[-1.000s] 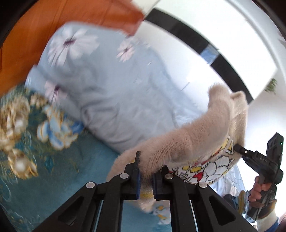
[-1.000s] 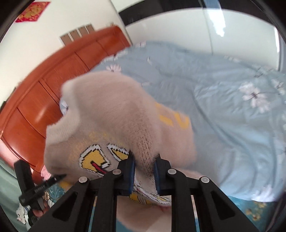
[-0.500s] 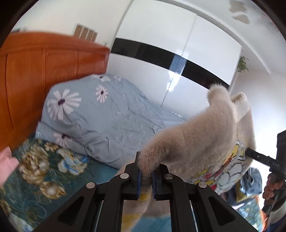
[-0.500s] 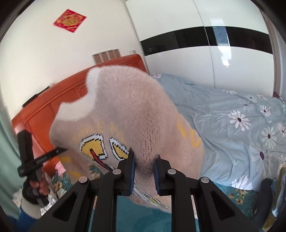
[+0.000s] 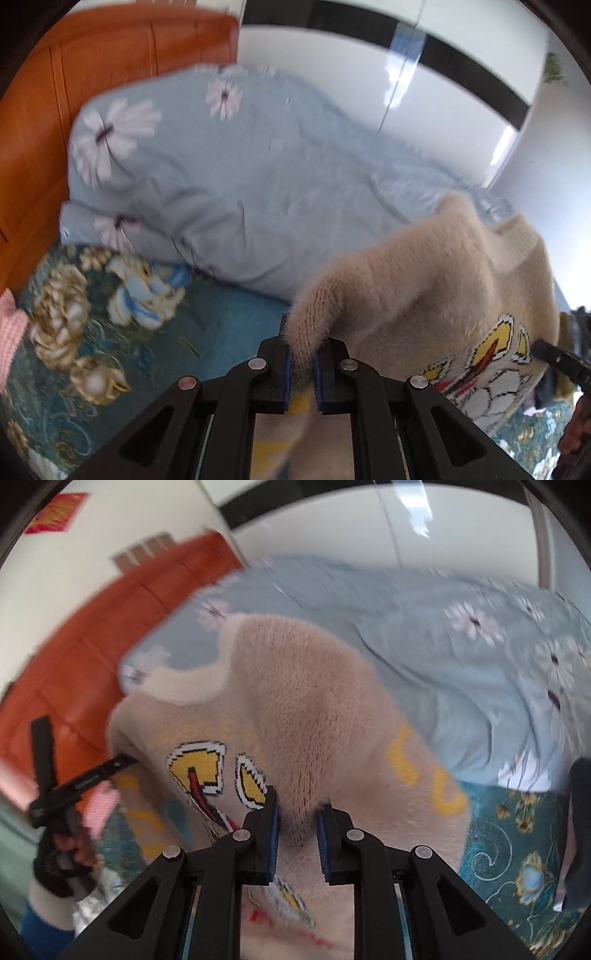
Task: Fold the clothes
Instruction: 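Lift the sweater with both grippers and shake it open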
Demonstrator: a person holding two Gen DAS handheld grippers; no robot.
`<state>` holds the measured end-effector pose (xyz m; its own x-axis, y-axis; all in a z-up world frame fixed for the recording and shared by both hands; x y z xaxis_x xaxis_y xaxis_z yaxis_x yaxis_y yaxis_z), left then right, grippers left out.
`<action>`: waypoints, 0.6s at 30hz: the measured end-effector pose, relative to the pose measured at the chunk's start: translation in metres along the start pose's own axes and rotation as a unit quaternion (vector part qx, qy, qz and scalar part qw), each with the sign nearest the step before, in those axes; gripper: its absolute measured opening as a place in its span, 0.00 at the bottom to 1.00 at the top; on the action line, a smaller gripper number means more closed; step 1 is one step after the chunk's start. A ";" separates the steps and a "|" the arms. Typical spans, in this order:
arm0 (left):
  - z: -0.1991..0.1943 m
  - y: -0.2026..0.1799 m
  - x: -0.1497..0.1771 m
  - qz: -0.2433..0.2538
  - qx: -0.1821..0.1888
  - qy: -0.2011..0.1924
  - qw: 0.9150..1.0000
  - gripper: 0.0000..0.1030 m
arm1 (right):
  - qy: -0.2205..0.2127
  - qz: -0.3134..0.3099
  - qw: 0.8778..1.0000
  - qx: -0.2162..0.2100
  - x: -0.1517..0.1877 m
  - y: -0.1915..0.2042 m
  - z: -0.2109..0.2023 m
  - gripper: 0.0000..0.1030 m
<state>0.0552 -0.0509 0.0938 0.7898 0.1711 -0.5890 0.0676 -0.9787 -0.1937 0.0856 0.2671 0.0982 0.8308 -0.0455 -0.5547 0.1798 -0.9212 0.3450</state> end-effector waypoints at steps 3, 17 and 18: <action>0.045 0.004 -0.002 0.002 -0.016 0.023 1.000 0.09 | 0.010 0.026 1.000 0.007 -0.005 -0.016 0.036 0.18; 0.197 0.025 -0.026 0.023 -0.077 0.095 0.992 0.10 | 0.057 0.051 0.997 0.022 -0.024 -0.056 0.159 0.19; 0.203 0.025 -0.026 0.021 -0.077 0.098 0.992 0.10 | 0.060 0.047 0.997 0.026 -0.024 -0.058 0.162 0.19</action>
<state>-0.0873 -0.0564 -0.0548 0.8962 0.1193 -0.4273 0.1125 -0.9928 -0.0412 -0.0299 0.2588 -0.0311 0.9003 -0.0898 -0.4260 0.0728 -0.9337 0.3506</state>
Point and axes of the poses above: each gripper's, at about its wrist camera, not at the fingertips, and z roughly the way its jaws point, y to its left, x to its underside, the point moved 10 cm from there along z, roughly the way its jaws point
